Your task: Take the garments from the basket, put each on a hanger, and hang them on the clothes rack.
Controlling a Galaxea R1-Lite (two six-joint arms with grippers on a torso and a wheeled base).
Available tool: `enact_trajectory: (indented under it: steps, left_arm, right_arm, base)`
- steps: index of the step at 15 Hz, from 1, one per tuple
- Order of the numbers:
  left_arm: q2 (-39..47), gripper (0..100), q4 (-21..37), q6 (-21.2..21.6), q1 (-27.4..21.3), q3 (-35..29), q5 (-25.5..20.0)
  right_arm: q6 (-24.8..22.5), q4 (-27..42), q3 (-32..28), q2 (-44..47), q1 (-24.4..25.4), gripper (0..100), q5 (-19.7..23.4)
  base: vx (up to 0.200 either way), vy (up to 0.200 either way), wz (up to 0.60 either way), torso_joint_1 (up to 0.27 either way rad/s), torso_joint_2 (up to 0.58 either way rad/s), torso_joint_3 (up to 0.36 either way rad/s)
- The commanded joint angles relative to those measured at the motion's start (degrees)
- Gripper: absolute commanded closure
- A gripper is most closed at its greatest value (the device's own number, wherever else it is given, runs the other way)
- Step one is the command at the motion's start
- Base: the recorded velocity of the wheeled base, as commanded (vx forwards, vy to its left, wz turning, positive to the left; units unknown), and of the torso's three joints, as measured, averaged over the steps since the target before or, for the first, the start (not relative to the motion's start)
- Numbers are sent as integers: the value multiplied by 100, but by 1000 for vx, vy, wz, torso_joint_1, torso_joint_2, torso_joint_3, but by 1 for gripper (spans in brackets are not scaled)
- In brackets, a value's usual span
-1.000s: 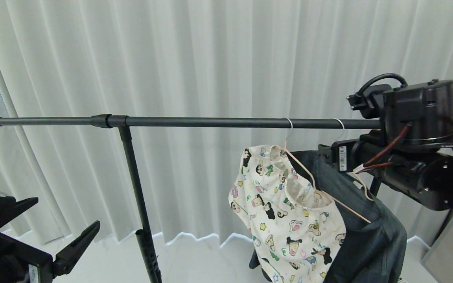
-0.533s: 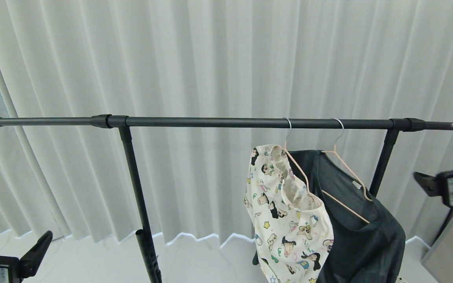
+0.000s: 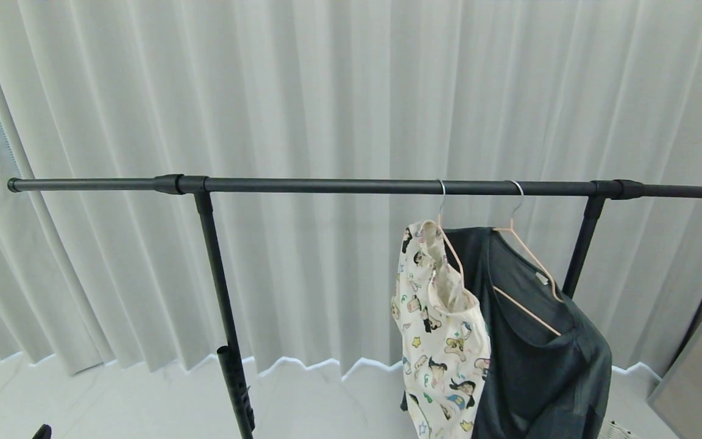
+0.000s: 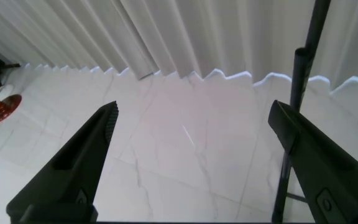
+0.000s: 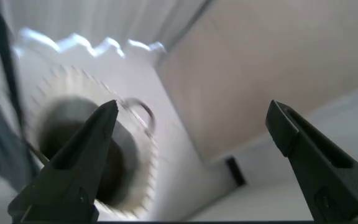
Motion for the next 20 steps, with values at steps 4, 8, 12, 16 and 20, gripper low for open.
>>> enact_trajectory:
  steps: [4,8,12,16,20]
  left_arm:
    - [-367,0,15,-17,-95,145,12]
    - [-605,0,32,-324,-157,145,12]
    - [-2705,0,1526,1,-570,119,-58]
    - [-3786,0,1482,221,-649,110,-58]
    - [-4085,0,1482,150,-667,119,-58]
  right_arm:
    - [-418,812,912,-2076,-168,0,0]
    - [-401,812,912,-2806,-115,0,17]
    - [30,838,912,-2911,-98,0,-27]
    - [-84,838,912,-2911,-98,0,-36]
    - [30,838,912,-2911,-98,0,-53]
  base:
    - [-200,0,0,-5,-1,6]
    - [-200,0,0,6,2,0]
    - [-200,0,0,2,4,2]
    - [-200,0,0,4,2,2]
    - [-150,0,0,2,2,1]
